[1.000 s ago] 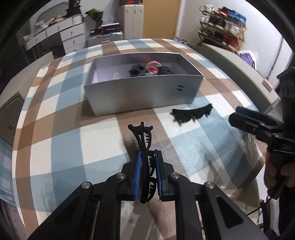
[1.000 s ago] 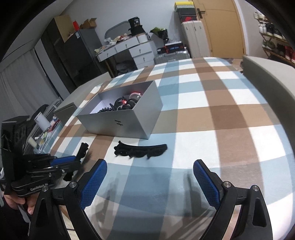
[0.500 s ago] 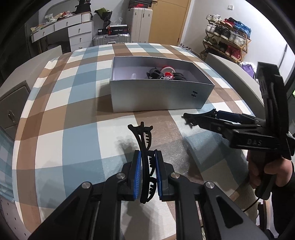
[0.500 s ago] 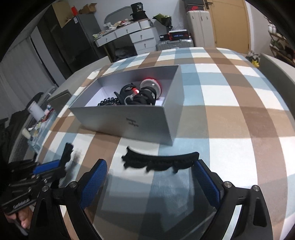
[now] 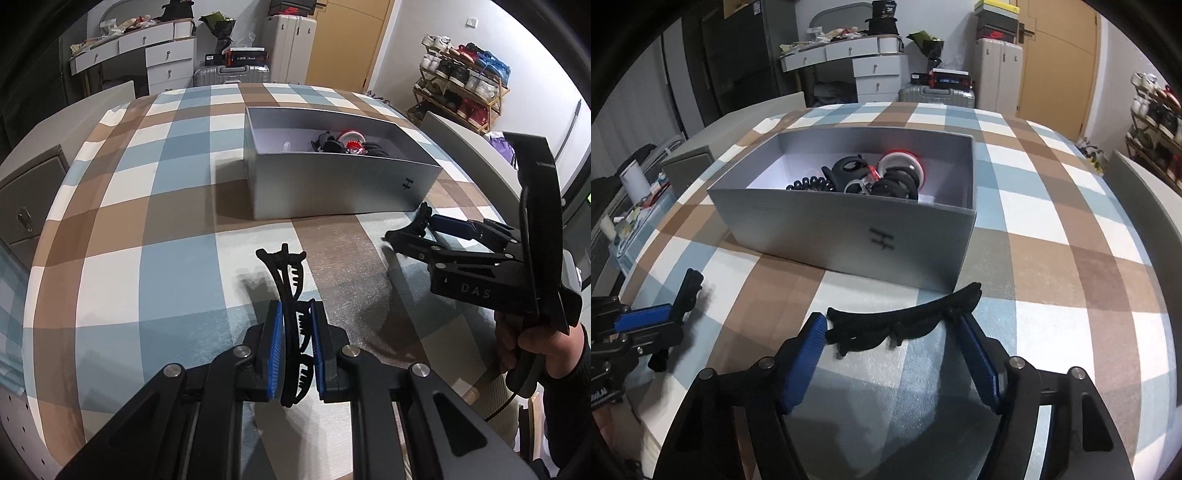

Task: Organize jewelry
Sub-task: 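Close the right tool on the long black comb while the left tool holds its comb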

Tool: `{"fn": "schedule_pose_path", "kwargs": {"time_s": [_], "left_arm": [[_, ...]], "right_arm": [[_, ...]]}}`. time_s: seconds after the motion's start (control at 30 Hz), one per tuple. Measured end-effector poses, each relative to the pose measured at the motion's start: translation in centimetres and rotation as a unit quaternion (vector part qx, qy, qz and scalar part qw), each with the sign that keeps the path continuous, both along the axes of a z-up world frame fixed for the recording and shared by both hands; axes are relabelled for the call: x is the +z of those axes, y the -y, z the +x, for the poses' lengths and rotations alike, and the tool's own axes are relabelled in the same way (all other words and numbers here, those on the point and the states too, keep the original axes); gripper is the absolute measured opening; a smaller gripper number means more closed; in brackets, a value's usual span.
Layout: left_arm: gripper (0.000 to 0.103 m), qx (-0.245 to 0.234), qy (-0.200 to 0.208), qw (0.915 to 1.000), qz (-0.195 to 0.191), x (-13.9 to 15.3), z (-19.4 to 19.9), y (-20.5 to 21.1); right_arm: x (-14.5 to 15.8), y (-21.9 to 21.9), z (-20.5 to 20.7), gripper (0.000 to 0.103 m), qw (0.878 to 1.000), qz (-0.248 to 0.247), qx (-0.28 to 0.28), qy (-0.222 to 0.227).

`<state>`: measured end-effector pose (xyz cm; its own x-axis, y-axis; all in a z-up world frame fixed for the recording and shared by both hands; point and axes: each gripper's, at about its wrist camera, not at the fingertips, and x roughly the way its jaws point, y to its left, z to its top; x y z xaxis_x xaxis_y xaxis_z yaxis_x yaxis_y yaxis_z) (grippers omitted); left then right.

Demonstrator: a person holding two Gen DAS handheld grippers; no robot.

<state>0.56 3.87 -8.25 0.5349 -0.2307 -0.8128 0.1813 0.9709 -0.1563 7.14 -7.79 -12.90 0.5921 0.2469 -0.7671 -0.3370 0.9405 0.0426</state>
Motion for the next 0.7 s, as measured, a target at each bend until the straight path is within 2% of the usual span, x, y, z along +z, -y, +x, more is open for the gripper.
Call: {"fn": "schedule_pose_path", "kwargs": {"time_s": [0.3, 0.7], "left_arm": [[0.01, 0.003, 0.009, 0.9999, -0.003, 0.6, -0.4, -0.3], [0.01, 0.013, 0.034, 0.9993, 0.004, 2.5, 0.2, -0.5]], "right_arm": [[0.7, 1.5, -1.6, 0.072, 1.0, 0.022, -0.005, 0.011], [4.2, 2.8, -4.9, 0.072, 0.996, 0.047, 0.029, 0.069]]}}
